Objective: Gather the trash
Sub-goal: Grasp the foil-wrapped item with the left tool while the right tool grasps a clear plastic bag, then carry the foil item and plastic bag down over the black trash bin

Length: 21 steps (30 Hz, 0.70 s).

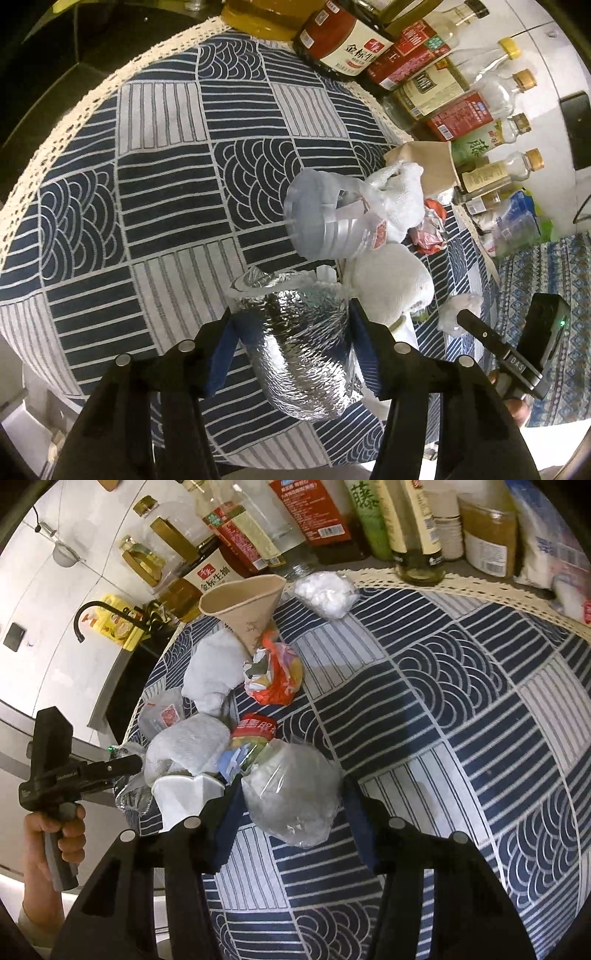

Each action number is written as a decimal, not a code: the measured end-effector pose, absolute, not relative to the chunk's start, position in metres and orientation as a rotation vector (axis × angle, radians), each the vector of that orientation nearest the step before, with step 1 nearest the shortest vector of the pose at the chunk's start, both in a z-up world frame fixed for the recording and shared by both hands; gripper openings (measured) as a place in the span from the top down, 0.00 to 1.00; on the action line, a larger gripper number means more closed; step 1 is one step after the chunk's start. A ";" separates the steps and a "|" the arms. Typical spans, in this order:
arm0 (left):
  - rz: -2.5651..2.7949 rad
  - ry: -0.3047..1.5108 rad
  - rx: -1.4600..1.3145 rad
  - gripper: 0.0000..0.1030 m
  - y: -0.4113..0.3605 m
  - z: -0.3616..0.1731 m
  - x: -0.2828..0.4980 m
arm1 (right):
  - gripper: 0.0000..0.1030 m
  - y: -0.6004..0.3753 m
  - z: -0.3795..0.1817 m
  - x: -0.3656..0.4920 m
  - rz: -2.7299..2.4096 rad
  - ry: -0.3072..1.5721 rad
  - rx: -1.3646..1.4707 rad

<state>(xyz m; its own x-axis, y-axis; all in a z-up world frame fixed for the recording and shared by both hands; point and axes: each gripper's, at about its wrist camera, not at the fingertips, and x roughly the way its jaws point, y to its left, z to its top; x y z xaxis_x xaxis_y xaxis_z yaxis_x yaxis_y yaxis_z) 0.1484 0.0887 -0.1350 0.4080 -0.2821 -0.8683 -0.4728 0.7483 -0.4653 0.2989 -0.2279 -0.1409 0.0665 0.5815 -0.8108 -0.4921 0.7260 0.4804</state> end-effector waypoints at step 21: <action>-0.001 1.051 -0.597 0.47 0.127 -0.085 0.043 | 0.48 -0.145 -0.077 0.161 0.767 1.146 0.069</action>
